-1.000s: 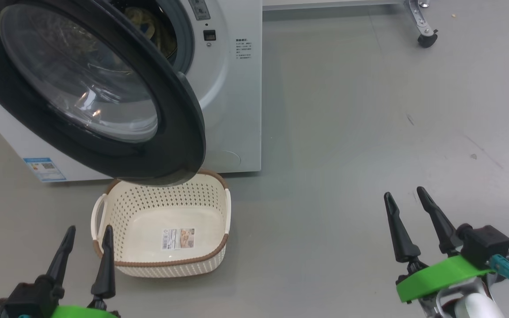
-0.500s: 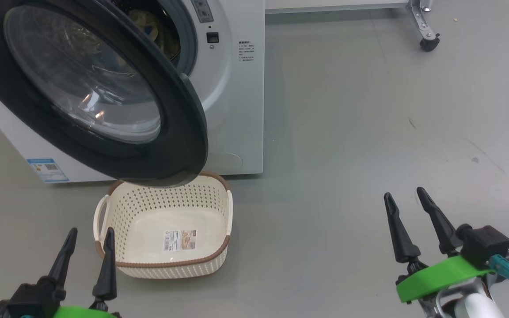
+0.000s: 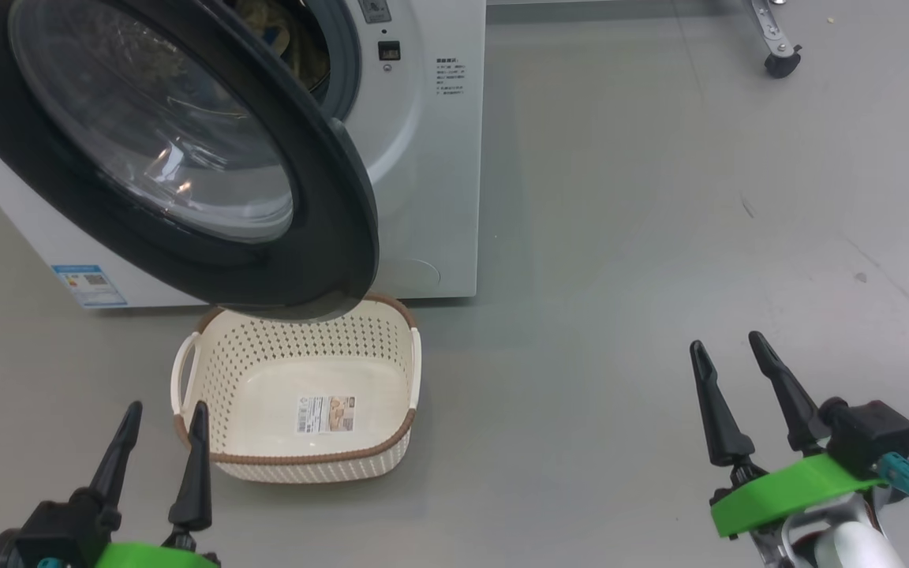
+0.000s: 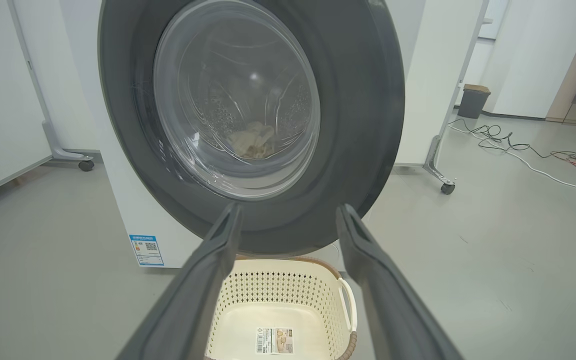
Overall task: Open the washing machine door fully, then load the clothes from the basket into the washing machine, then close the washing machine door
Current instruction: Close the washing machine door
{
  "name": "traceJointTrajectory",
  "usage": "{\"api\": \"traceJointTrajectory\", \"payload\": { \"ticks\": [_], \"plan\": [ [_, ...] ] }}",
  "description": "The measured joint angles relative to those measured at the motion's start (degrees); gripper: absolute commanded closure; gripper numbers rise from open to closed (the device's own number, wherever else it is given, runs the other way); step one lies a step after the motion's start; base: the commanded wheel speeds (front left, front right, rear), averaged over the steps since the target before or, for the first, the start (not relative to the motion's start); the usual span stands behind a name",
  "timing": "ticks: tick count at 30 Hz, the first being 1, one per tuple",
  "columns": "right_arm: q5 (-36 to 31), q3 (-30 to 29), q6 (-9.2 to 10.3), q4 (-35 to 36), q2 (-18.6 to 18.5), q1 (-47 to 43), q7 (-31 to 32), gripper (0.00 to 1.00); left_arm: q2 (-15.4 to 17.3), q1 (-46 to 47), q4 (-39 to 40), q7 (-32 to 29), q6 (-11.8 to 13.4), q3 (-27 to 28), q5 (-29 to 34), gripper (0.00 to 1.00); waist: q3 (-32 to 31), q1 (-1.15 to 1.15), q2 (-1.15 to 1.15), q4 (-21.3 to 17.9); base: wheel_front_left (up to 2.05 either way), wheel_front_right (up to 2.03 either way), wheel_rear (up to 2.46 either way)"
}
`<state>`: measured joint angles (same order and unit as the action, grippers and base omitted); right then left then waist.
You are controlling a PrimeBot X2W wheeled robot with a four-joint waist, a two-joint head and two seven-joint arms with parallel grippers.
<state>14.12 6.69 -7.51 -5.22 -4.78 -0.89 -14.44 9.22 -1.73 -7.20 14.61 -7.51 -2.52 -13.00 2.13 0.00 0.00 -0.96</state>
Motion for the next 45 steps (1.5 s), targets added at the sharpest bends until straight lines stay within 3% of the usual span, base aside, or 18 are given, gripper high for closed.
{"api": "traceJointTrajectory", "payload": {
  "ticks": [10, 11, 12, 23, 28, 38, 45],
  "plan": [
    [-0.01, -0.11, 0.0, 0.14, 0.04, 0.16, 0.0, 0.0, 0.0, 0.35, 0.0, 0.0, 0.0, -0.12, 0.09, 0.0, 1.18, 0.0, 0.0, 0.31, 0.0, 0.0, 0.0],
    [-0.01, -0.25, 0.0, 0.31, 0.08, 0.19, 0.0, 0.25, 0.0, 0.39, 0.0, 0.0, 0.0, -0.22, 0.33, 0.0, 1.32, 0.0, 0.0, 0.37, 0.0, 0.0, 0.0],
    [0.0, -0.42, 0.0, 0.65, 0.11, 0.25, 0.0, 1.0, 0.0, 0.48, -0.01, 0.0, 0.0, -0.36, 0.4, 0.0, 1.5, 0.0, 0.0, 0.44, 0.0, 0.0, 0.0],
    [-1.1, 2.24, 0.0, 4.13, -0.86, 7.58, -0.01, 1.0, 0.0, 3.93, -0.05, 0.0, 0.0, -2.24, 0.41, 0.0, 5.16, 0.01, 0.0, 2.52, 0.0, 0.0, 0.0],
    [-1.09, 8.17, 0.0, 3.11, -3.79, 13.13, -0.01, 1.0, -0.08, 5.73, -0.36, 0.0, -0.01, -3.5, 0.41, 0.0, 7.09, 0.01, 0.0, 4.41, 0.0, 0.0, 0.0],
    [1.09, 26.22, 0.0, -3.76, -8.25, 29.17, -0.01, 1.0, -0.78, 10.33, -1.54, 0.0, -0.01, -5.64, 0.37, 0.0, 11.7, 0.01, 0.0, 9.77, 0.0, 0.0, 0.0],
    [2.35, 30.09, 0.0, -8.24, -8.7, 34.88, -0.01, 1.0, -1.67, 11.98, -1.93, 0.0, -0.01, -7.14, 0.18, 0.0, 13.95, 0.01, 0.0, 14.53, 0.0, 0.0, 0.0]
  ]
}}
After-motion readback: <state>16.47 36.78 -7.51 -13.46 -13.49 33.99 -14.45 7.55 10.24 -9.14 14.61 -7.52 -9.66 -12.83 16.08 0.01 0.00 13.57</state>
